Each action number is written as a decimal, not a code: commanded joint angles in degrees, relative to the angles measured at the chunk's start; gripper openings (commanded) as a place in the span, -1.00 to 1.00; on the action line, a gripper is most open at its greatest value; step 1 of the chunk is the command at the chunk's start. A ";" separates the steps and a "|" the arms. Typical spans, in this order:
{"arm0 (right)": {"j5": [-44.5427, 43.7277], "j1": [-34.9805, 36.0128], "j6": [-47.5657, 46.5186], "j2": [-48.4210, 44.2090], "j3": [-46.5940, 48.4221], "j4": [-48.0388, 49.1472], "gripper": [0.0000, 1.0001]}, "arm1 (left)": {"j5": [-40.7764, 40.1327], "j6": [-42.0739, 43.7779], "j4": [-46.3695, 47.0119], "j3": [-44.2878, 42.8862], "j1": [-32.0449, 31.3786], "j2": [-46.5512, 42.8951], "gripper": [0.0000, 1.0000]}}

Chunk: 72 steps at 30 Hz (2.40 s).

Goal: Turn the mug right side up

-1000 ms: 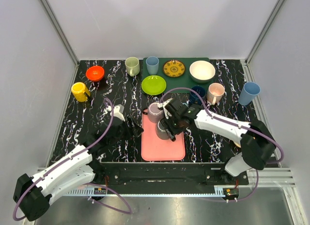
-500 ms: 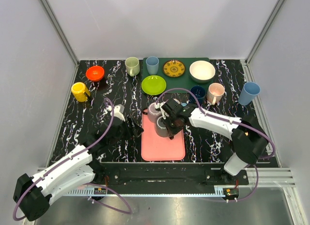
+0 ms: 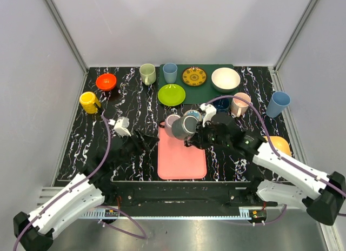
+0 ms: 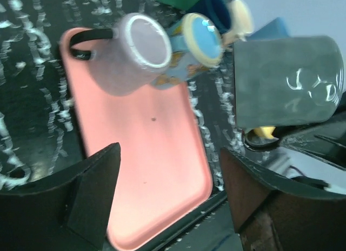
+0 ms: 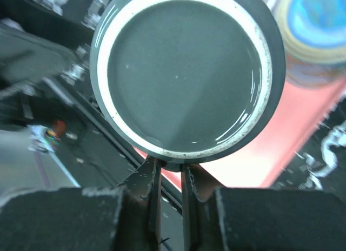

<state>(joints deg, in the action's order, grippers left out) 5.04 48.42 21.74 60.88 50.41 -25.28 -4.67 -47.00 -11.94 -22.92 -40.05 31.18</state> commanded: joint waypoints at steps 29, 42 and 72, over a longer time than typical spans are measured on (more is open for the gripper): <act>23.35 0.27 31.61 -2.79 -14.11 64.21 -1.00 | 25.93 -24.98 85.59 11.32 -1.78 18.82 0.12; 24.76 0.27 25.11 -3.14 -14.03 53.68 -1.00 | 25.32 -25.86 86.22 7.98 -1.78 21.29 -1.00; -13.12 0.27 8.68 -7.36 8.65 -4.34 0.68 | -9.76 20.99 -11.10 -37.81 16.57 32.42 -1.00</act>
<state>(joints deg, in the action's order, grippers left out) 0.38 48.38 32.53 52.80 57.41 -22.33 -14.37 -29.98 -16.56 -58.78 -31.33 53.91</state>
